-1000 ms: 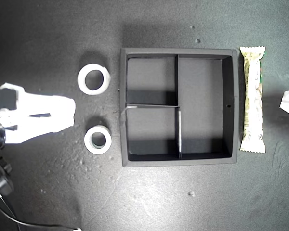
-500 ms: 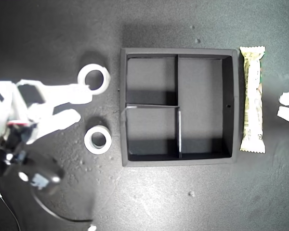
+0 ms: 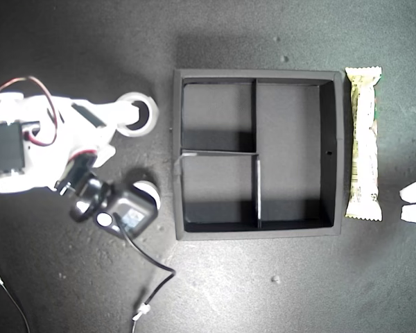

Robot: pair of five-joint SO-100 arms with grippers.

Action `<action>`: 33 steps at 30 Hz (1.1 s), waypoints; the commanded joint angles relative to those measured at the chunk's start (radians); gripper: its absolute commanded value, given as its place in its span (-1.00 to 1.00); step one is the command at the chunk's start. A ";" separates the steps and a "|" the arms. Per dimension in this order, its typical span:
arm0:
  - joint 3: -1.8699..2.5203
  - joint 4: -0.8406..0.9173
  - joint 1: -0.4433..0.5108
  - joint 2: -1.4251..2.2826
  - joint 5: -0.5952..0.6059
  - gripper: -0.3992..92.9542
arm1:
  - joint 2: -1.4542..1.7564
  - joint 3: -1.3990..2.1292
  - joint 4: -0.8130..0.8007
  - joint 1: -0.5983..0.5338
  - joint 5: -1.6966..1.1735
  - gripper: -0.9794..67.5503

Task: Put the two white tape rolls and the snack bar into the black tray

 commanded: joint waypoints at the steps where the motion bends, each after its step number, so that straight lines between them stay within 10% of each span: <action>1: -0.058 0.005 -0.006 -0.017 0.005 -0.58 | -0.003 -0.020 0.009 0.000 0.003 -0.56; 10: -0.107 0.025 -0.026 -0.176 -0.021 -0.70 | -0.005 -0.112 0.034 0.146 0.104 -0.46; 19: -0.129 0.034 -0.084 -0.262 -0.035 -0.99 | 0.008 -0.137 0.192 0.328 0.851 -0.61; 23: -0.167 0.133 -0.081 -0.117 -0.012 -0.99 | -0.005 -0.233 0.288 0.348 0.423 -0.28; 33: -0.565 0.382 -0.015 0.067 0.017 -0.99 | -0.630 -0.666 0.423 0.272 -0.318 -0.18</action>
